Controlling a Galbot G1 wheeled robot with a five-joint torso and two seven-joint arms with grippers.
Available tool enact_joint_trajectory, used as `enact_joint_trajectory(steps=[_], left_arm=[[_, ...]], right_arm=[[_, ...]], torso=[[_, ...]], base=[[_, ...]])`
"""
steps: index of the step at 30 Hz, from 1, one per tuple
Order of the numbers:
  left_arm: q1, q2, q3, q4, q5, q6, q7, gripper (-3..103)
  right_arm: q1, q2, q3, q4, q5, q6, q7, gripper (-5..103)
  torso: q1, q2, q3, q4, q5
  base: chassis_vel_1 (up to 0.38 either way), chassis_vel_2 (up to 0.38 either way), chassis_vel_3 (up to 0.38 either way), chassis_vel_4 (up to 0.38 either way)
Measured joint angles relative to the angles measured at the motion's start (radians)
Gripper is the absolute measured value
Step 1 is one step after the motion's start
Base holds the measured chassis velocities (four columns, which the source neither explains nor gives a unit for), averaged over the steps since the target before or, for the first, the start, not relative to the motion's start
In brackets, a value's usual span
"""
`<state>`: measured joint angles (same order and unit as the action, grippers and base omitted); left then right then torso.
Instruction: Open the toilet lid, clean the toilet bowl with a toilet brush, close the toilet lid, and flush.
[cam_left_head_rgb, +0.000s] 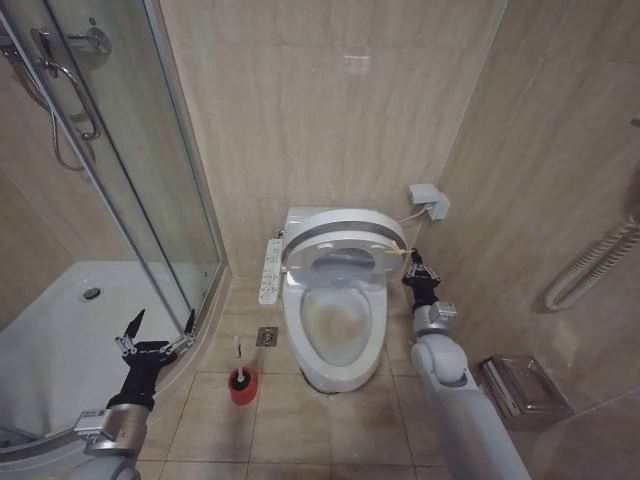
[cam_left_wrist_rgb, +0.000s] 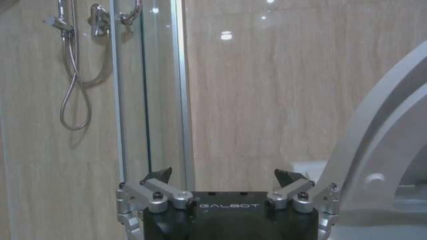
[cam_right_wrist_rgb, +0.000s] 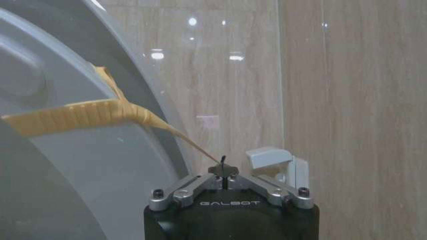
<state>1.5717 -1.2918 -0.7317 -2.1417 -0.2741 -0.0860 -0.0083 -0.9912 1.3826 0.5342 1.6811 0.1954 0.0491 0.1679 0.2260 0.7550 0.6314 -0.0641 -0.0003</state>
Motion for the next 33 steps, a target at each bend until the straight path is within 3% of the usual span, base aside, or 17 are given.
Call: enact_joint_trajectory(steps=[13,33], left_arm=[[0.0,0.0,0.0,0.0,0.0,0.0,0.0,100],[-0.001,0.0,0.0,0.0,0.0,0.0,0.0,100]], right_arm=[[-0.027,-0.003,0.006,0.026,0.012,0.04,-0.048,0],[-0.069,-0.007,0.023,0.059,-0.009,0.07,-0.024,0]], torso=[[0.0,0.0,0.0,0.0001,0.0005],[0.001,0.0,0.0,0.0001,-0.0003]], base=[[0.0,0.0,0.0,0.0],[-0.071,0.071,0.073,-0.071]])
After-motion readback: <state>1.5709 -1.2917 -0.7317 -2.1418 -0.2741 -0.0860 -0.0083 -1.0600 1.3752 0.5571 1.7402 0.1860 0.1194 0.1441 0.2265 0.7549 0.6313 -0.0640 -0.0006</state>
